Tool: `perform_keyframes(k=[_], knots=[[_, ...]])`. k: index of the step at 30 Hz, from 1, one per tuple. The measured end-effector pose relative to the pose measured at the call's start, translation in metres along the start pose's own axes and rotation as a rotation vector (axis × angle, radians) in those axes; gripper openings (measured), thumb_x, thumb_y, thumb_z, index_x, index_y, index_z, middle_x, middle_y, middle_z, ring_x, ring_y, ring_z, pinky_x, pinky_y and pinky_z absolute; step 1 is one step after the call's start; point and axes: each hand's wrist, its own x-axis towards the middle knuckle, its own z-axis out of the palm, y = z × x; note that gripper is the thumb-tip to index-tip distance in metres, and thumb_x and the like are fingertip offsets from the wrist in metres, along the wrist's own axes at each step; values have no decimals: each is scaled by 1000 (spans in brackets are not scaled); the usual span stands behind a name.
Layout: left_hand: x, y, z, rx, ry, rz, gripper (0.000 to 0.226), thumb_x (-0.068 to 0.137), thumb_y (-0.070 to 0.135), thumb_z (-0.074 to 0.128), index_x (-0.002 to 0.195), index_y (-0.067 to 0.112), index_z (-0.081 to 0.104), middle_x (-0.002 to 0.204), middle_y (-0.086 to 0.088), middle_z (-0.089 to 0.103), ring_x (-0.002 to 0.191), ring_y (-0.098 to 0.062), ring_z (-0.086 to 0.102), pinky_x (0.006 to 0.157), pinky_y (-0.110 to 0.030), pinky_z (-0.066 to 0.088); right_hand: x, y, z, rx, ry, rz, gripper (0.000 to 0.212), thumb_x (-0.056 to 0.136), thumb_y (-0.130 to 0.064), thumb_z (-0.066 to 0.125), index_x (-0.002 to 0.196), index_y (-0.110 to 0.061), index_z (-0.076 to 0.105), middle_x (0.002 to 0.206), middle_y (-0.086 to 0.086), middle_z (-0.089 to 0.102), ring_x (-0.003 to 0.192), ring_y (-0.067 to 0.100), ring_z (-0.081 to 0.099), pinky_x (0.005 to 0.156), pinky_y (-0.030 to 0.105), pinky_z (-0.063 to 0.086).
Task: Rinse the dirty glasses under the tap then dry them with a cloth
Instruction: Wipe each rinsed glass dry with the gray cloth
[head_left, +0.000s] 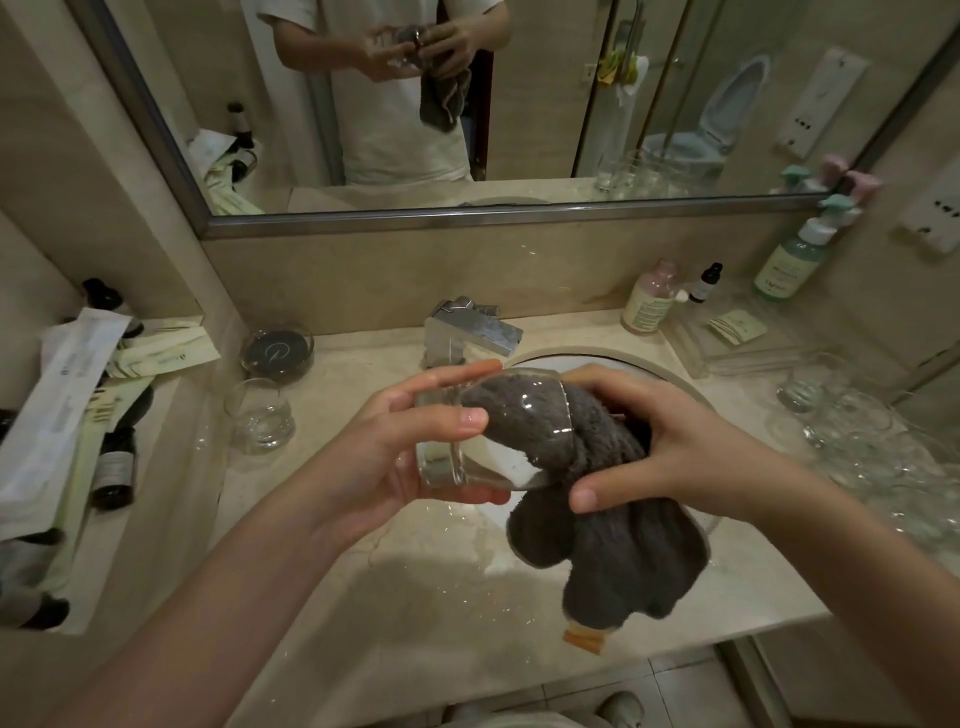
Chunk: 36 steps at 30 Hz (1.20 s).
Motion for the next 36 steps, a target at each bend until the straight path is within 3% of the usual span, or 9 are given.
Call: perform_keyframes(k=[5,9,12,16,21,25,28,30,36], knots=[[3,2,1,5,2,-8,57,46,23,78,103,26,77,109,-5,73,93,-33,73,61,-42,59,3,3,13,268,-82,7,48,73,-29,72,119,-21,65,116,8,67,110,25,64,93,38,53],[1,3,1,28,-60,-70,59,46,23,78,105,24,76,113,-13,71,90,-38,72,58,-42,58,6,-4,14,268,-236,-4,35,66,-20,77,101,-26,72,97,0,70,94,19,68,81,28,53],[-1,6,2,45,-102,-93,61,47,23,78,108,25,75,124,-17,63,94,-40,71,60,-43,59,6,-8,17,245,-217,-25,18,70,-19,76,86,-26,72,80,-5,68,76,11,66,70,22,50],[-1,5,1,45,-100,-90,60,44,22,78,103,26,77,114,-11,71,93,-37,72,56,-40,58,6,-11,19,129,-182,-67,9,71,-18,72,76,-25,68,70,-7,63,66,4,61,63,18,46],[-1,1,-1,101,-101,-100,61,44,25,79,105,28,76,126,-10,63,101,-36,70,60,-41,58,6,-6,26,6,-122,-96,28,70,-22,80,91,-6,72,84,5,71,79,18,69,71,34,55],[-3,4,0,223,-122,19,58,52,36,76,109,38,72,111,10,71,100,-22,71,66,-36,60,6,-3,23,269,-135,-69,10,74,-15,75,79,-24,72,73,-7,67,70,7,64,66,18,48],[-4,11,-3,514,-157,212,69,52,38,81,119,48,63,125,18,63,114,-8,64,80,-29,58,7,1,24,458,-132,-20,7,70,-18,72,76,-21,74,71,-5,67,67,9,64,65,18,48],[-7,13,-4,601,-183,293,68,54,33,83,118,47,63,126,19,61,115,-8,63,79,-26,58,7,2,25,546,-144,5,12,69,-16,70,80,-17,76,74,-2,71,70,10,67,66,18,50],[-6,3,5,253,-121,180,61,42,16,83,101,32,76,106,6,73,98,-22,72,68,-32,59,7,-8,16,431,-213,-24,15,68,-16,73,80,-25,75,75,-12,70,72,2,66,68,14,49]])
